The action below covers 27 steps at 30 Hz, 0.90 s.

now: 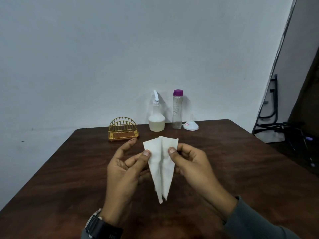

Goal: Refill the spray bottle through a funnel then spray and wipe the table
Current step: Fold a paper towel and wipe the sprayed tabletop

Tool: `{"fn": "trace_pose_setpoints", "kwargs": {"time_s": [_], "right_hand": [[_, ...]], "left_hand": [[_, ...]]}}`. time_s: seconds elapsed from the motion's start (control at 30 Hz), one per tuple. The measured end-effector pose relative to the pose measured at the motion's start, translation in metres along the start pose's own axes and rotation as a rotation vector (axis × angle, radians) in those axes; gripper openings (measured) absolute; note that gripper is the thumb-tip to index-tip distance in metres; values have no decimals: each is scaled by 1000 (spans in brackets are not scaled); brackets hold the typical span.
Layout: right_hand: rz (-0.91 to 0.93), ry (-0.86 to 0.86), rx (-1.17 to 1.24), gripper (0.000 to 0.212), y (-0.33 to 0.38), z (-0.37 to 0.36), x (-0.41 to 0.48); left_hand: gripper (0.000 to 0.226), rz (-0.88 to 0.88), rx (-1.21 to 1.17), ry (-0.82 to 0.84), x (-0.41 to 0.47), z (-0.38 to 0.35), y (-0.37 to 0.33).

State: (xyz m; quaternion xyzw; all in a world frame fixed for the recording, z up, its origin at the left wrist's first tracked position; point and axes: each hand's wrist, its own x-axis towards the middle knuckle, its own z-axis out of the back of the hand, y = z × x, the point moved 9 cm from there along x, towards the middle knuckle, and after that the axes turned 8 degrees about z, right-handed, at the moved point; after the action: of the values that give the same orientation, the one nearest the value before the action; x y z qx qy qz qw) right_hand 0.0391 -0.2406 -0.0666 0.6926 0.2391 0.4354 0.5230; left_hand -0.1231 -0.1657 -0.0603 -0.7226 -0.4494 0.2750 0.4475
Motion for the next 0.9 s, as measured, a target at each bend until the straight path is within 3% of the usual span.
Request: {"fn": "trace_pose_setpoints", "kwargs": {"time_s": [0.27,0.4,0.5,0.57,0.63,0.77,0.9], "right_hand": [[-86,-80,-77,14,-14,23,4],[-88,-97,-445,8,-28,44,9],[-85,40,-875,27,-38,52,7],[32,84,-1067,36,-36,51,3],[196,130,-1067,34,-28,45,-3],[298,533,-1080,49,-43,5,-24],[175,800,-1201,61,-71,-26,-31]], "left_hand": [[43,-117,360,-134,10,19,1],[48,-115,579,-165,17,23,17],[59,-113,848,-156,22,25,26],[63,-164,995,-161,23,27,23],[60,-228,1030,-168,23,29,15],[54,-285,1044,-192,30,36,-1],[42,-280,1086,-215,44,49,-10]]}}
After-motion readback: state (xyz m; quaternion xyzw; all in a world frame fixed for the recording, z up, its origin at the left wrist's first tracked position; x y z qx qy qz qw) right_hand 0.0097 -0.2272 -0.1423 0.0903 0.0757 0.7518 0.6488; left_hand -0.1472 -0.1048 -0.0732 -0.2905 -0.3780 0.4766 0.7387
